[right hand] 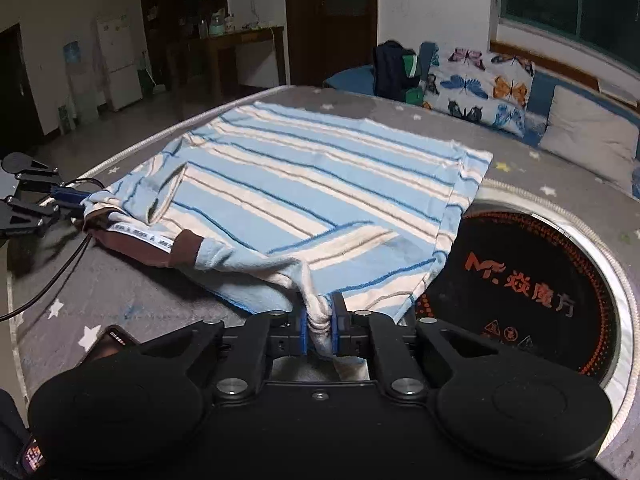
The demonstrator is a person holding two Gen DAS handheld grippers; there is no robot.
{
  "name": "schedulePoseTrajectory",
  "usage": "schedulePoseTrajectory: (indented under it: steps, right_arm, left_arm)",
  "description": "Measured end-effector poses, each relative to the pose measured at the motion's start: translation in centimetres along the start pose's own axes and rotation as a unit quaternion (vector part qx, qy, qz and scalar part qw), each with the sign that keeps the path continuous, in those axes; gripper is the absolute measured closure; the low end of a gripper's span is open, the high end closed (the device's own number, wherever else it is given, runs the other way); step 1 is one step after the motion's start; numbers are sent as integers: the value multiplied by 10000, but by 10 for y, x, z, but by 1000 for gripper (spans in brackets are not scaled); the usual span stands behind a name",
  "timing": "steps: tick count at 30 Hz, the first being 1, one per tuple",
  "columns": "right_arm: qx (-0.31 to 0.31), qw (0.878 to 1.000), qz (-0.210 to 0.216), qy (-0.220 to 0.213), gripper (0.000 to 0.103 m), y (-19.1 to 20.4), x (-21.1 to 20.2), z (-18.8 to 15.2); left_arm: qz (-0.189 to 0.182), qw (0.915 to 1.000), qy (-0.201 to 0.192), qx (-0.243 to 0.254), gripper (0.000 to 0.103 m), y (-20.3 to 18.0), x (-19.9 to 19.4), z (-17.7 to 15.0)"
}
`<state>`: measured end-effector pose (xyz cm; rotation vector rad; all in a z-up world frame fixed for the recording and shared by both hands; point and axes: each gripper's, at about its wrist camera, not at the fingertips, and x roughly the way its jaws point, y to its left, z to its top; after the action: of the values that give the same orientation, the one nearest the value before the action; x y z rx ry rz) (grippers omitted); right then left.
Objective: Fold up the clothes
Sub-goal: 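Lift the hem with both grippers and fold it over toward the collar band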
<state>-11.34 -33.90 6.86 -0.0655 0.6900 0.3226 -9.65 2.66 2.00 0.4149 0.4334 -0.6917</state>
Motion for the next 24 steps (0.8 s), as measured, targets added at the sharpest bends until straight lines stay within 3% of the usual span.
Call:
schedulePoseTrajectory:
  steps: [9, 13, 20, 24]
  right_arm:
    - [9, 9991, 62, -422, 93, 19, -59, -7]
    - [40, 9983, 125, -574, 93, 30, -90, -13]
    - [184, 9978, -2, -641, 93, 9, -73, 10]
    - [468, 9967, -110, -661, 93, -20, -44, 36]
  left_arm:
    - [52, 9963, -657, -554, 92, -4, -69, 16]
    - [42, 9945, -721, -765, 92, -6, -84, 21]
    - [151, 9918, -791, -991, 92, 16, -51, 54]
    - [181, 9900, -835, -1120, 92, 44, -5, 85]
